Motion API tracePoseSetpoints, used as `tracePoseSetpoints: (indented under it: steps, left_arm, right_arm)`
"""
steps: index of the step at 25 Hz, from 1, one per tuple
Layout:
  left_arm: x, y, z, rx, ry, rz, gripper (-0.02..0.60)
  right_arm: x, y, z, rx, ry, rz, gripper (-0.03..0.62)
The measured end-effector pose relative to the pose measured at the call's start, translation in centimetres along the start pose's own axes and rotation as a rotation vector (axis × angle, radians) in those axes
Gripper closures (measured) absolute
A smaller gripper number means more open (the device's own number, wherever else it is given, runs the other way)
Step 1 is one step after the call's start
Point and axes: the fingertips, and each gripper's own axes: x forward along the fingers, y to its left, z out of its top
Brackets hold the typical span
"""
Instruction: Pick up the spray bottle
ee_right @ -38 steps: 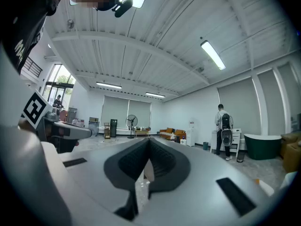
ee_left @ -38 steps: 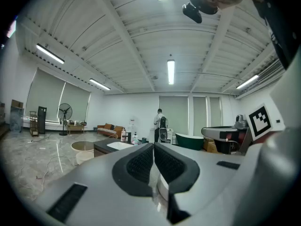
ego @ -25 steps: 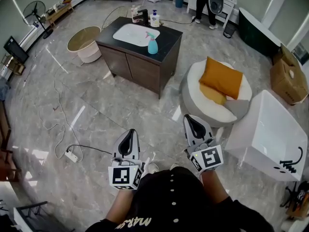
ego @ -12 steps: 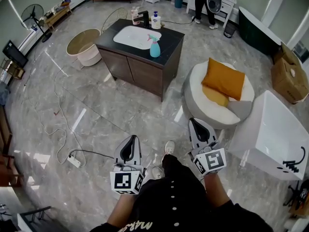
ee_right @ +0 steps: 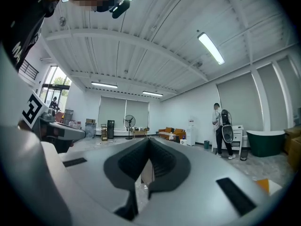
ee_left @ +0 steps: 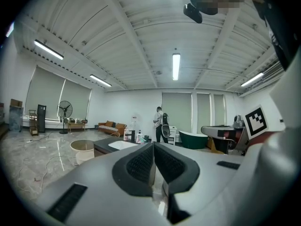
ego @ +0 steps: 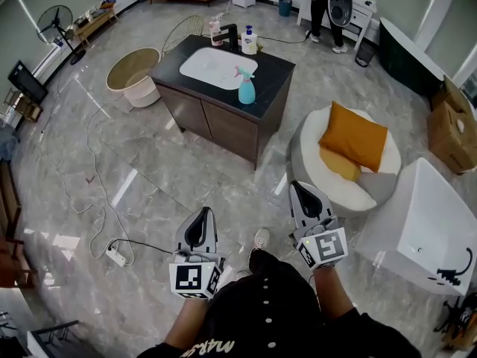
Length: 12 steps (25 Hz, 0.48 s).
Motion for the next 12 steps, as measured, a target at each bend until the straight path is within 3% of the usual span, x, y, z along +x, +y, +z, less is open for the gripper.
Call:
tracePoseSetpoints:
  steps: [12]
  left_arm:
    - [10.8, 1.2, 2.8, 0.021, -0.019, 0.032, 0.565]
  right_arm:
    - [8.7, -6.8, 0.8, 0.003, -0.022, 0.039, 0.599]
